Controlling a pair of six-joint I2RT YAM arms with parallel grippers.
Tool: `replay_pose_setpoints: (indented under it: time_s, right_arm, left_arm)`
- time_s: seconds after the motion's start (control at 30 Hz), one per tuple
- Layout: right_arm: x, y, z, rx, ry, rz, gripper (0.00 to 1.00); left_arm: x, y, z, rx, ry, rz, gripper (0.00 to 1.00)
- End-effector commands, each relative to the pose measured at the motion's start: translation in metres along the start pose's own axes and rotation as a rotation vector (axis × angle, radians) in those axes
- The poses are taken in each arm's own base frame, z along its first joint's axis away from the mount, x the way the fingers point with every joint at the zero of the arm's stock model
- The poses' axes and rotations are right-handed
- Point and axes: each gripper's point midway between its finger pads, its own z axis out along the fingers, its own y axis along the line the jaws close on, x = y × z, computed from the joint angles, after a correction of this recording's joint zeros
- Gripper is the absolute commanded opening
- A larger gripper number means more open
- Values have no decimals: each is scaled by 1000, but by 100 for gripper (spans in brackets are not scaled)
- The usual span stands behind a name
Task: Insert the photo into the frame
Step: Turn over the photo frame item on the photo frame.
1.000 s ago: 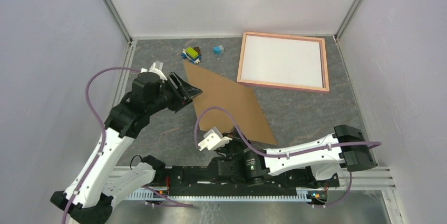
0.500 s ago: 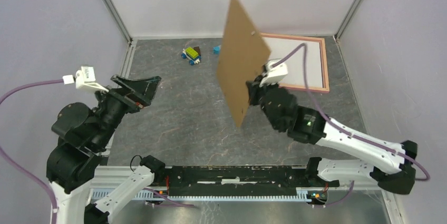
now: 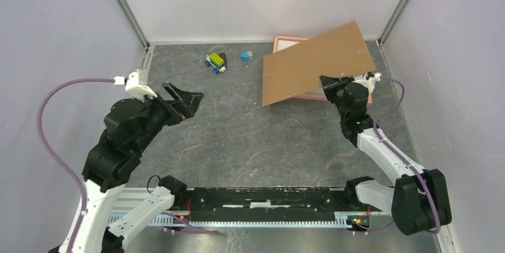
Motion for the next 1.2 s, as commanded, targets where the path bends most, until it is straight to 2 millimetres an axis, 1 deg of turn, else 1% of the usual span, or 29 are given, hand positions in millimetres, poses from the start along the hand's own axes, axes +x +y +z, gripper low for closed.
replay_pose_setpoints:
  time_s: [0.0,0.13,0.23,0.3,0.43,0.67,0.8,0.97,1.17]
  right_arm:
    - [-57,41,1,-254,-152,310,0]
    - [-61,-6,16,-195,-184,403,0]
    - [-66,-30,19,-188,-220,460,0]
    - [-66,-40,26,-176,-233,476,0]
    - [-65,-53,41,-158,-245,492,0]
    - [-60,-71,75,-126,-232,506,0]
    - [-58,-80,88,-128,-220,523,0]
    - [-55,-91,98,-120,-216,529,0]
    - [-54,-99,111,-112,-202,513,0]
  left_arm:
    - [14,-9,19,55,48,25,100]
    - [29,-6,32,55,94,33,100]
    - [40,-7,42,72,130,26,100]
    - [47,-8,50,81,152,18,100]
    - [64,-8,62,93,213,16,100]
    - [78,-6,73,94,252,34,100]
    - [82,-6,76,94,260,52,100]
    - [85,-5,81,84,269,71,100]
    - [89,-6,85,86,281,78,100]
